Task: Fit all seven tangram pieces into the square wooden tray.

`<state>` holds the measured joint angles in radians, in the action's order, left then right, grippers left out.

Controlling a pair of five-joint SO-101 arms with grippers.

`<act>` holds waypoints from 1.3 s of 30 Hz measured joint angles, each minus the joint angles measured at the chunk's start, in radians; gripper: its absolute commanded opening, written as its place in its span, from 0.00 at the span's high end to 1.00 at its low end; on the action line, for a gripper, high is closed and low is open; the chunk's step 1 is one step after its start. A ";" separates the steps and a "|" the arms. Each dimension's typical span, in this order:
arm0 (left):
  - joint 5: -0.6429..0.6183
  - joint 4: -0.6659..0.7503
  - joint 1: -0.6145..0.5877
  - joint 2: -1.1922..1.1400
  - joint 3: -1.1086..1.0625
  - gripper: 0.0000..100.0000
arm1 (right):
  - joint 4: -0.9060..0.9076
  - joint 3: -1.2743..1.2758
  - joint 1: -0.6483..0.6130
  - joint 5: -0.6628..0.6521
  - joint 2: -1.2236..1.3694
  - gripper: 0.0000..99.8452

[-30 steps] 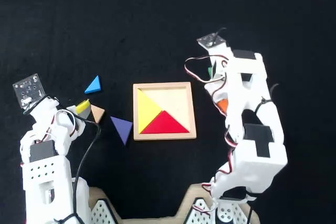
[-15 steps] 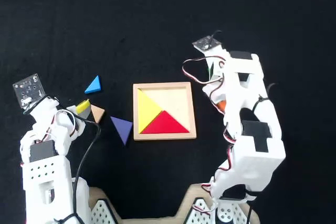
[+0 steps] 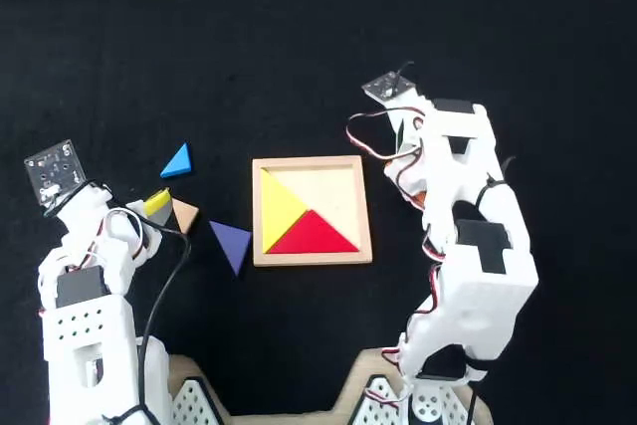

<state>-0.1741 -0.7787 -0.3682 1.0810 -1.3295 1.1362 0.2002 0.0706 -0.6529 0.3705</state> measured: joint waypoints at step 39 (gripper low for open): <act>0.000 0.000 0.000 0.003 -0.015 0.67 | -0.032 0.233 -0.381 0.681 -0.229 0.99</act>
<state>-0.1741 -0.7787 -0.3682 1.0840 -1.3449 1.1040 0.4335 -0.3099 0.0284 0.1419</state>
